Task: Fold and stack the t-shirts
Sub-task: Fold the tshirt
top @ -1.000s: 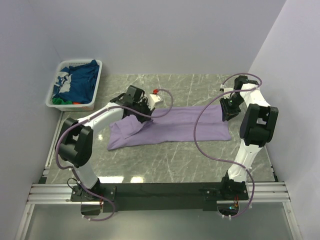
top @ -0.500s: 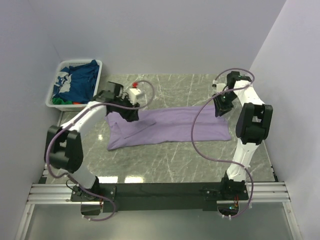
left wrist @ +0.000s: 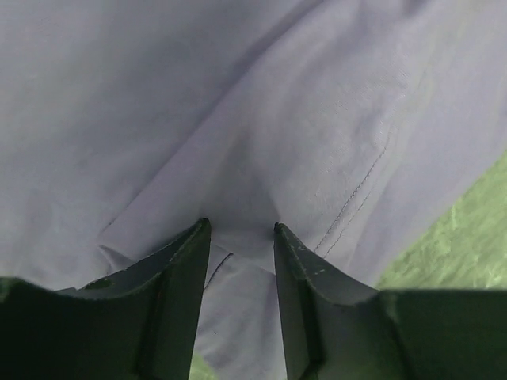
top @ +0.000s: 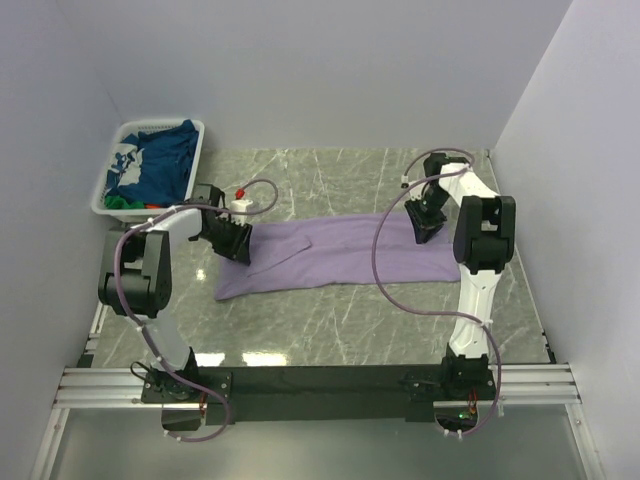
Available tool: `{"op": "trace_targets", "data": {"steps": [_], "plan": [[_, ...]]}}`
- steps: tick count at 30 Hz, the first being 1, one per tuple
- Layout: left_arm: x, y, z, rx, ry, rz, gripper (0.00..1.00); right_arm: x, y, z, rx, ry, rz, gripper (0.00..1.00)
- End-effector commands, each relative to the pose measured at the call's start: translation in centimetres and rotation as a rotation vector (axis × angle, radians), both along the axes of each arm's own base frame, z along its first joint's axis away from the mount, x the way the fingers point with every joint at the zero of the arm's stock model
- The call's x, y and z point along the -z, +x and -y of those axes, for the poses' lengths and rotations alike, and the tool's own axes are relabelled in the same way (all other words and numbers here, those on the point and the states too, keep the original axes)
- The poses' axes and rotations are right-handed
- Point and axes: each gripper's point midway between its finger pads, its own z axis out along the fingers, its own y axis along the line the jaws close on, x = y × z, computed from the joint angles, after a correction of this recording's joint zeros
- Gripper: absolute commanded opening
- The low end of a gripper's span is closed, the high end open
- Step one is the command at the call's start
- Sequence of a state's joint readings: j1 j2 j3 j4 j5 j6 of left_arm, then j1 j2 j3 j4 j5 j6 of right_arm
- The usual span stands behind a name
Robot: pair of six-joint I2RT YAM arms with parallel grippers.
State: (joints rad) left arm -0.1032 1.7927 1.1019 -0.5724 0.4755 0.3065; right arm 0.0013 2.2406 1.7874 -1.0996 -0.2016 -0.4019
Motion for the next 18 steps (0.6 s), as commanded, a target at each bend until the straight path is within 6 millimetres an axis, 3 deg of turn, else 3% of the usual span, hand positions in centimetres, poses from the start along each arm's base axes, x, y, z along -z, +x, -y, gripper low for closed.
{"op": "trace_targets", "data": {"steps": [1,3,5,7,8,9,10,11,13,14,17,18], "plan": [[1.0,0.4,-2.2,-0.058,0.086,-0.029,0.44,-0.2,-1.8,1.7,-0.013,-0.08,-0.042,0.33],[1.8,1.8,-3.4,-0.07,0.13,-0.025,0.43,-0.3,-2.8,1.5,-0.019,-0.067,-0.059,0.32],[1.8,3.7,-3.9,-0.063,0.161,0.011,0.42,-0.2,-4.8,0.1,-0.063,-0.057,-0.089,0.32],[1.4,7.0,-3.8,-0.056,0.167,0.056,0.42,0.1,-7.0,-0.5,-0.087,-0.049,-0.121,0.32],[-0.7,10.4,-3.5,-0.051,0.156,0.132,0.42,0.2,-8.0,-1.5,-0.112,-0.027,-0.138,0.32],[0.3,11.5,-3.2,-0.042,0.151,0.113,0.42,0.1,-8.9,-2.1,-0.139,-0.01,-0.155,0.32],[0.0,12.7,-3.3,-0.039,0.156,0.123,0.43,-0.1,-10.5,-2.9,-0.169,0.012,-0.176,0.32],[-2.7,16.0,-3.0,-0.033,0.153,0.214,0.44,-0.5,-11.5,-4.5,-0.202,0.055,-0.185,0.32],[-3.7,17.8,-2.4,-0.013,0.122,0.239,0.47,-2.0,-13.5,-6.1,-0.266,0.138,-0.202,0.32],[-6.0,19.6,-2.2,-0.022,0.113,0.303,0.48,-2.7,-13.7,-6.5,-0.272,0.162,-0.194,0.32],[-9.5,19.9,-1.6,-0.042,0.059,0.368,0.48,-5.1,-11.0,-6.4,-0.227,0.17,-0.066,0.32],[-11.8,19.6,-1.4,-0.051,0.041,0.412,0.48,-6.0,-9.2,-6.1,-0.187,0.166,-0.002,0.32]]}}
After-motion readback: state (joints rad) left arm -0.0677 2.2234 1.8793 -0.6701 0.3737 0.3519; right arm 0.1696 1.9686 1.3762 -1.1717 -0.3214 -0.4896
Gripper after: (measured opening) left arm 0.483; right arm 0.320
